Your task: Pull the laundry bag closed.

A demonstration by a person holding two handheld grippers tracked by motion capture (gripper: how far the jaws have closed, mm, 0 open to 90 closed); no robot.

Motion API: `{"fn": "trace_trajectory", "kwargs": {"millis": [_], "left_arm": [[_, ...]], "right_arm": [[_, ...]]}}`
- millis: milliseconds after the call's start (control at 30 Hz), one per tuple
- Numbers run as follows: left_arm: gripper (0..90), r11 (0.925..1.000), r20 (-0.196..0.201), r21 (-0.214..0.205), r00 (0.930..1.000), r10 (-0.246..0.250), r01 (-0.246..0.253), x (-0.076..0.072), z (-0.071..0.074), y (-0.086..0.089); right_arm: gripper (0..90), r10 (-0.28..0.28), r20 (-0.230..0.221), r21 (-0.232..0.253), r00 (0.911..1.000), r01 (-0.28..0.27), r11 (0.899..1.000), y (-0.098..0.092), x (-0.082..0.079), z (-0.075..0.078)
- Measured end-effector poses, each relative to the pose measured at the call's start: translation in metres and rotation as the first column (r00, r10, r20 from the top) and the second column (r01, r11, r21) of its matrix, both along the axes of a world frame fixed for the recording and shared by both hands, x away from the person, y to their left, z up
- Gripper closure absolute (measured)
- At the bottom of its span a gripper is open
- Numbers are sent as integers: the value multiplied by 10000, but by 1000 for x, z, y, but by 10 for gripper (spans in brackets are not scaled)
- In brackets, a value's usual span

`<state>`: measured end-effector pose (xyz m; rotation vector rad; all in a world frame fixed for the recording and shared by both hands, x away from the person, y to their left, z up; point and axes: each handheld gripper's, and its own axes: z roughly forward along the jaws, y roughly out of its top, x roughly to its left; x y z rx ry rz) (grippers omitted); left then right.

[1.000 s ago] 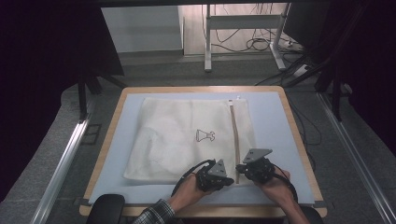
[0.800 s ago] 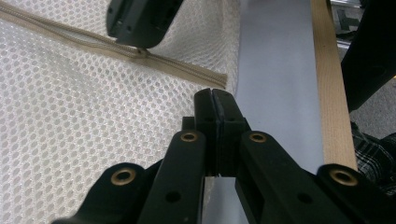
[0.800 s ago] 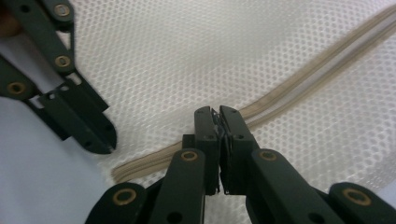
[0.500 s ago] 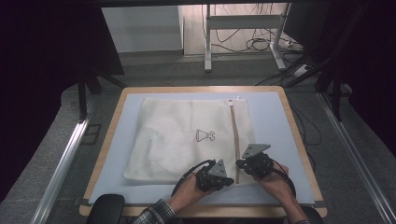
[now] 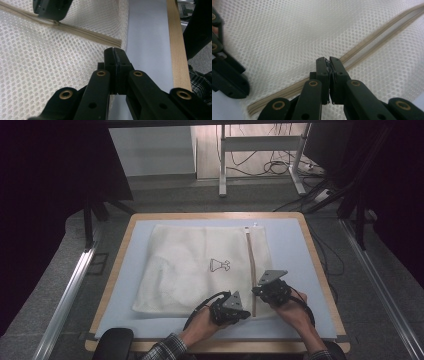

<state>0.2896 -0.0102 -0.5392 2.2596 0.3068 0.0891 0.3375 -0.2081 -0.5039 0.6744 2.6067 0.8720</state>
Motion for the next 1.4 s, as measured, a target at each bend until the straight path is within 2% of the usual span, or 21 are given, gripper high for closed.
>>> {"fn": "trace_trajectory", "kwargs": {"millis": [167, 200, 300, 367, 667, 700, 1033, 1100, 1400], "left_arm": [[898, 10000, -29, -2, 10000, 15, -15, 0, 0, 0], [898, 9999, -101, -127, 9999, 91, -92, -1, 0, -1], [898, 9998, -122, -179, 9999, 100, -102, -1, -1, -1], [898, 9998, -103, -191, 9999, 95, -97, -1, -1, -1], [898, 10000, -2, -37, 10000, -7, 7, -1, 0, 0], [898, 9999, -59, -132, 10000, 58, -59, -2, 0, 0], [899, 9999, -29, -163, 10000, -21, 21, -2, -1, 0], [899, 9998, -29, -166, 10000, -59, 59, -2, 0, 0], [899, 9999, 17, -129, 10000, -73, 73, -2, 0, 0]], "right_arm": [[864, -109, 33, 76, 9999, 109, 9999, -1, 6, 1], [864, -118, 59, 73, 9999, 118, 9999, -1, 7, 1], [864, -91, 43, -39, 9999, 91, 10000, 2, 9, 0], [864, -112, 198, -130, 9997, 114, 9998, 2, 11, 1], [864, -166, 258, -215, 9995, 172, 9996, 4, 20, 1], [864, -224, 304, -212, 9993, 231, 9995, 4, 21, 1], [864, -236, 242, -247, 9994, 242, 9994, 5, 29, 1], [864, -307, 375, -285, 9988, 317, 9991, 5, 30, 2], [864, -389, 377, -244, 9985, 399, 9989, 5, 37, 2]]}}
